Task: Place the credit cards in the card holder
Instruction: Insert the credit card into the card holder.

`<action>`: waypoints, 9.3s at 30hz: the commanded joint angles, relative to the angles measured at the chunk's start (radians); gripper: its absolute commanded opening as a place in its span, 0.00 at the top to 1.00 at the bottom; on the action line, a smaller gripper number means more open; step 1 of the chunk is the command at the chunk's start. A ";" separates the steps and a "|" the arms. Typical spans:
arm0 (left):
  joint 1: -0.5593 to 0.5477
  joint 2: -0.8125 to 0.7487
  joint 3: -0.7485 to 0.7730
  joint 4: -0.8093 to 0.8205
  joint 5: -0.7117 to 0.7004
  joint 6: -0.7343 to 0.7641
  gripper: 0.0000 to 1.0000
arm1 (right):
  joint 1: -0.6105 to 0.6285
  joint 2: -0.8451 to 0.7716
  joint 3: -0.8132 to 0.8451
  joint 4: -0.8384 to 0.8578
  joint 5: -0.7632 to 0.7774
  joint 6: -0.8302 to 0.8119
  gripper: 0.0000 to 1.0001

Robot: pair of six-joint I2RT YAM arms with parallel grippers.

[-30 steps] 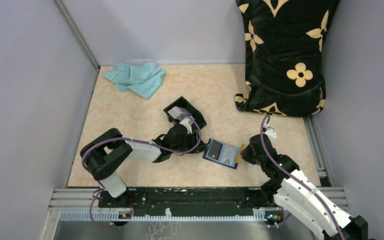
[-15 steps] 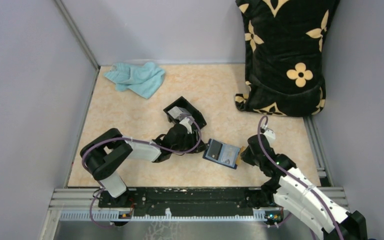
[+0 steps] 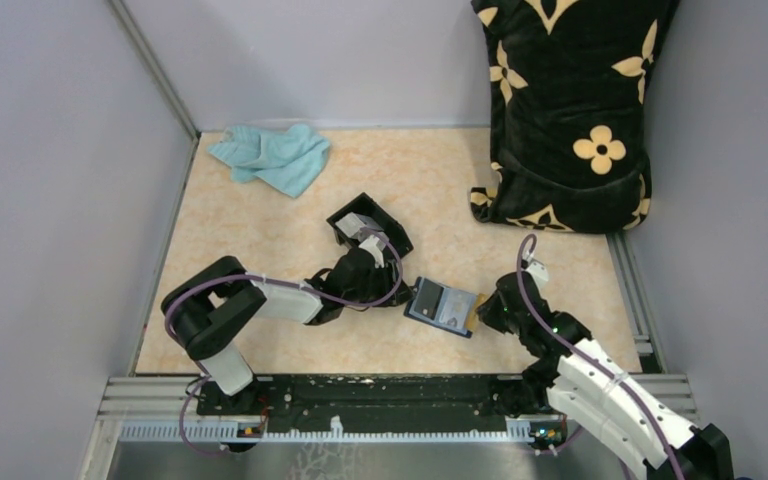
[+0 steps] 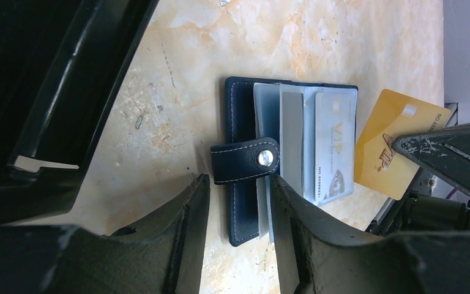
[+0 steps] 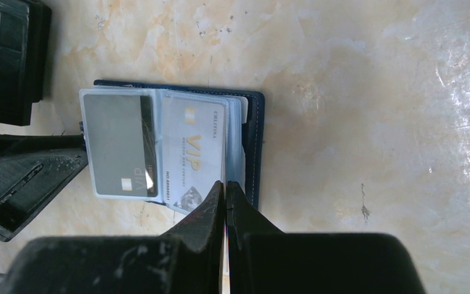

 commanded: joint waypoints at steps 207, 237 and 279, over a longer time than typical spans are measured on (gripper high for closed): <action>-0.071 0.057 -0.005 -0.066 0.014 0.055 0.57 | -0.156 0.430 -0.200 0.696 -0.350 -0.161 1.00; -0.073 0.070 -0.028 -0.051 0.021 0.036 0.58 | -0.025 0.288 -0.269 0.648 -0.280 0.072 1.00; -0.073 0.097 -0.048 -0.030 0.008 0.042 0.58 | 0.018 0.428 -0.243 0.671 -0.187 0.072 0.56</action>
